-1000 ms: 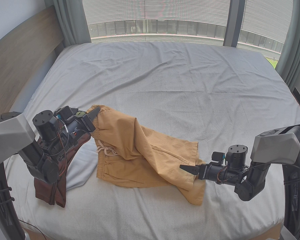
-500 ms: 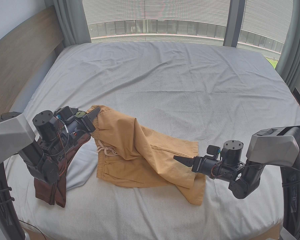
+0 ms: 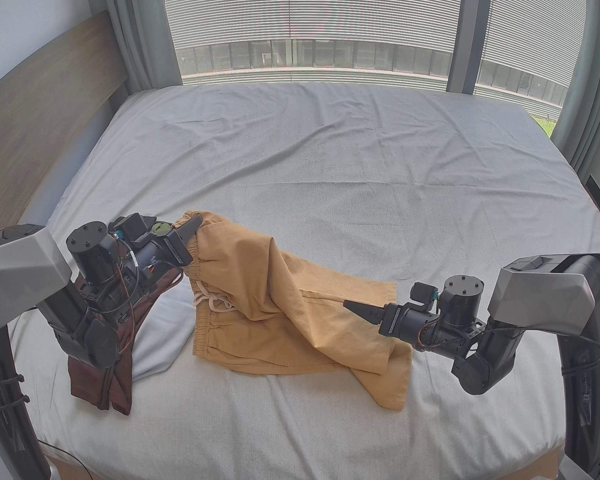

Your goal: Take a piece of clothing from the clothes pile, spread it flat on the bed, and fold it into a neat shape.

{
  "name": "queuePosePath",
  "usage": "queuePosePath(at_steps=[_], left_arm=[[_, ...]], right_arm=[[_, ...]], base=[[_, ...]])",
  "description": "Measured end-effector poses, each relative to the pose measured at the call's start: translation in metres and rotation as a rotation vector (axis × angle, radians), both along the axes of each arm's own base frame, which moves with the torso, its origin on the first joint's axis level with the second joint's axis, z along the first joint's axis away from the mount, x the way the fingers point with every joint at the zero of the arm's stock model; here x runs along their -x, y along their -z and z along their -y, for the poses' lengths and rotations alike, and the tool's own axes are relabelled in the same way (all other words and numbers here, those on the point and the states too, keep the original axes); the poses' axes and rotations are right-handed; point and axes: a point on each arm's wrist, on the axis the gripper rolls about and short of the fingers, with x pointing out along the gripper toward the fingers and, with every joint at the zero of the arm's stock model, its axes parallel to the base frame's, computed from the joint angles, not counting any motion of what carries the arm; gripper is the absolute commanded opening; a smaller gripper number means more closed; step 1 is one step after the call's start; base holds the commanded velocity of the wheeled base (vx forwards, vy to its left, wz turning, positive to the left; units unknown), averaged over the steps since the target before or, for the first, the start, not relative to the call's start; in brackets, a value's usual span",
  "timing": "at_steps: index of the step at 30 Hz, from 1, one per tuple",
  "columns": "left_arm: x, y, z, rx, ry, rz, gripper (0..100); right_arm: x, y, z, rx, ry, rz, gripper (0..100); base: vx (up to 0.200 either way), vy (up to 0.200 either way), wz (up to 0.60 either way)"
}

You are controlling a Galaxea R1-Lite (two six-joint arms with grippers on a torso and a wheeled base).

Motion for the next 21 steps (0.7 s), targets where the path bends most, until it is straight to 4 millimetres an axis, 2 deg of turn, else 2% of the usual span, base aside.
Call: queuePosePath(at_steps=[15,21], left_arm=[[-0.002,-0.007,0.002,0.007,0.007,0.027,0],[0.003,-0.014,0.004,0.006,0.038,0.042,0]], right_arm=[[0.003,-0.005,0.002,-0.015,0.003,0.04,0],[0.009,-0.029,0.007,-0.031,0.008,0.083,0]], base=[[0.0,0.0,0.0],[0.0,0.0,0.0]])
